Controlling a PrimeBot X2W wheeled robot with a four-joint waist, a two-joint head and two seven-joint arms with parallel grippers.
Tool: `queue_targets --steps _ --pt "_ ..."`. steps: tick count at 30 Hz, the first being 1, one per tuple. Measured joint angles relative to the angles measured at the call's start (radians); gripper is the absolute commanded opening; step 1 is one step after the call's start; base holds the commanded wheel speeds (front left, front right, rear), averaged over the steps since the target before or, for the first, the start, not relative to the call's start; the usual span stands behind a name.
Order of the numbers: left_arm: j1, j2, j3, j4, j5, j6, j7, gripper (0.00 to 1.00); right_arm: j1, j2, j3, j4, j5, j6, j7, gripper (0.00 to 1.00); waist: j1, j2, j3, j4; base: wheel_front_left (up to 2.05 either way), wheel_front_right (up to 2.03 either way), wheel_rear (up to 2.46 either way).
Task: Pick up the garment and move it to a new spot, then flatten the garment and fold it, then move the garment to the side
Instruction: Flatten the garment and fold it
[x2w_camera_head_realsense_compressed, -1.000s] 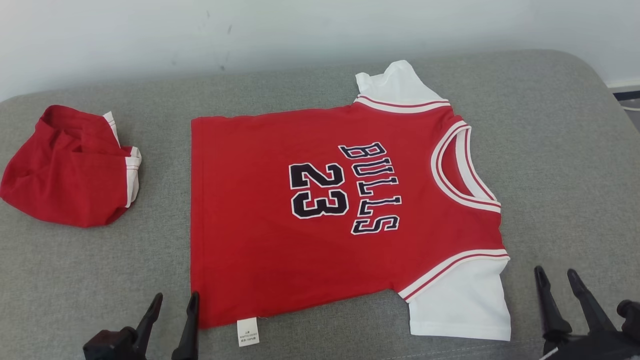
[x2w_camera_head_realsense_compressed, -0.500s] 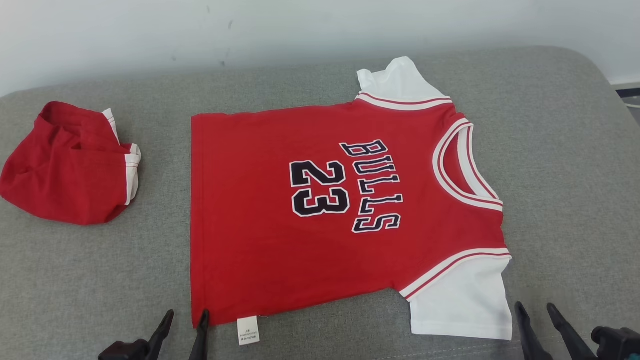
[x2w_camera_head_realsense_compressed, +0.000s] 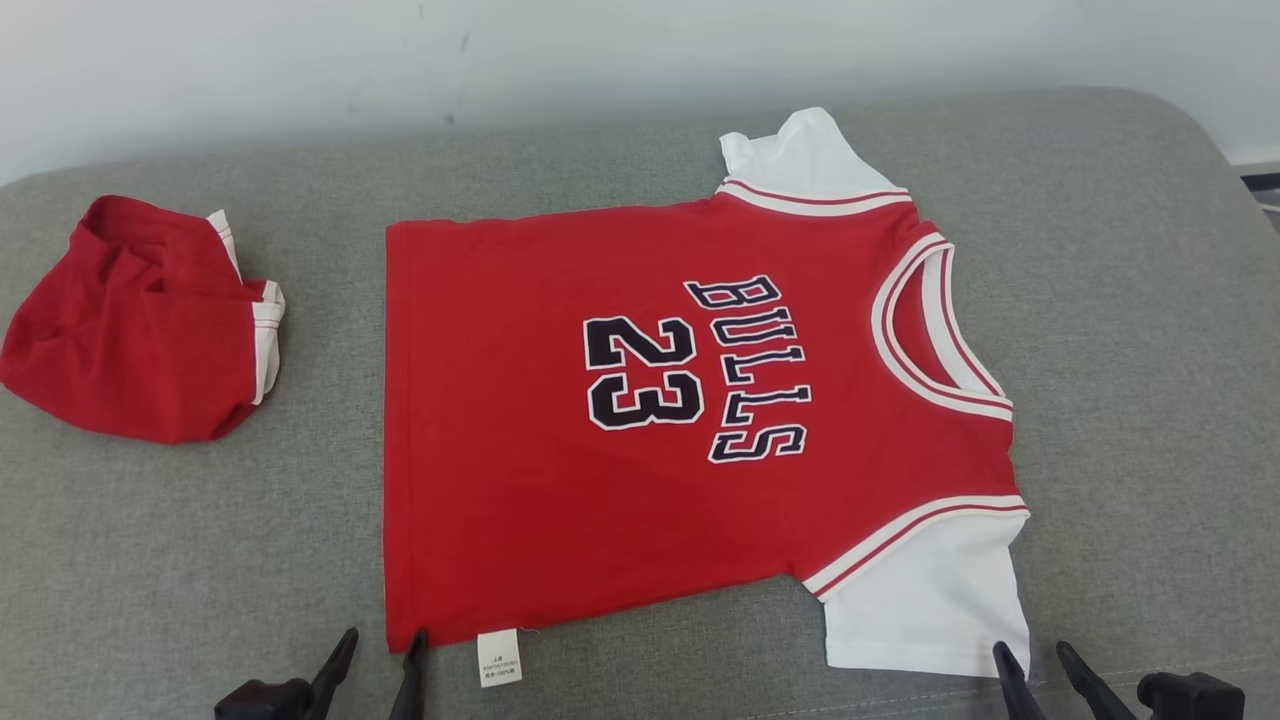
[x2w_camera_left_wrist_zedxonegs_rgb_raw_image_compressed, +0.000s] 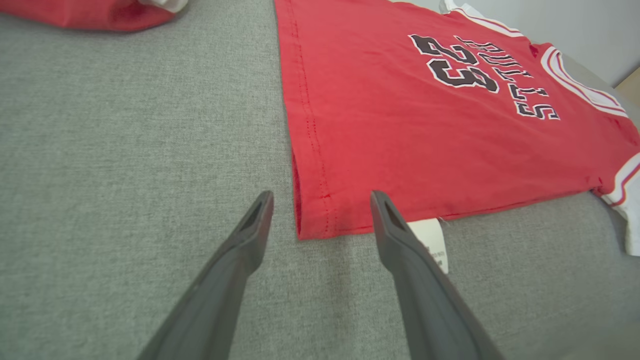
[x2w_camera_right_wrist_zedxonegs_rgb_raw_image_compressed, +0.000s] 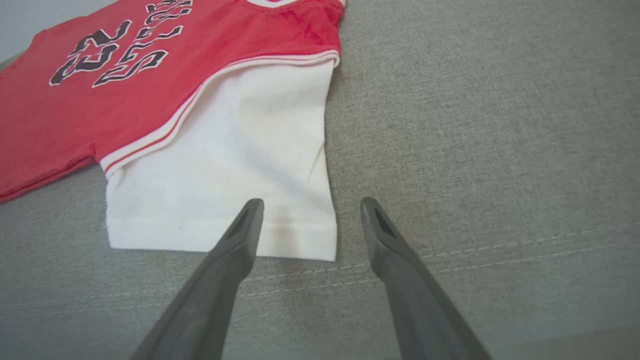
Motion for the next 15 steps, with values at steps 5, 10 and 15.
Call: queue_targets --steps 5,10,15 --pt "-0.021 -0.002 -0.004 0.008 0.006 -0.004 0.0 1.0 -0.029 0.012 0.004 0.03 -0.004 0.002 0.01 1.0 0.0 0.0 0.006 0.003 0.0 0.0 0.0" --pt "-0.034 -0.004 -0.012 0.018 0.009 -0.008 0.0 1.0 -0.045 0.021 0.014 0.076 -0.003 0.01 0.027 0.87 0.0 0.0 0.01 0.007 0.0 0.0 0.0" --pt "-0.037 -0.008 -0.016 0.022 0.015 -0.009 0.0 1.0 -0.048 0.033 0.016 0.108 -0.002 0.015 0.037 0.6 0.0 0.0 0.011 0.011 0.0 0.0 0.0"
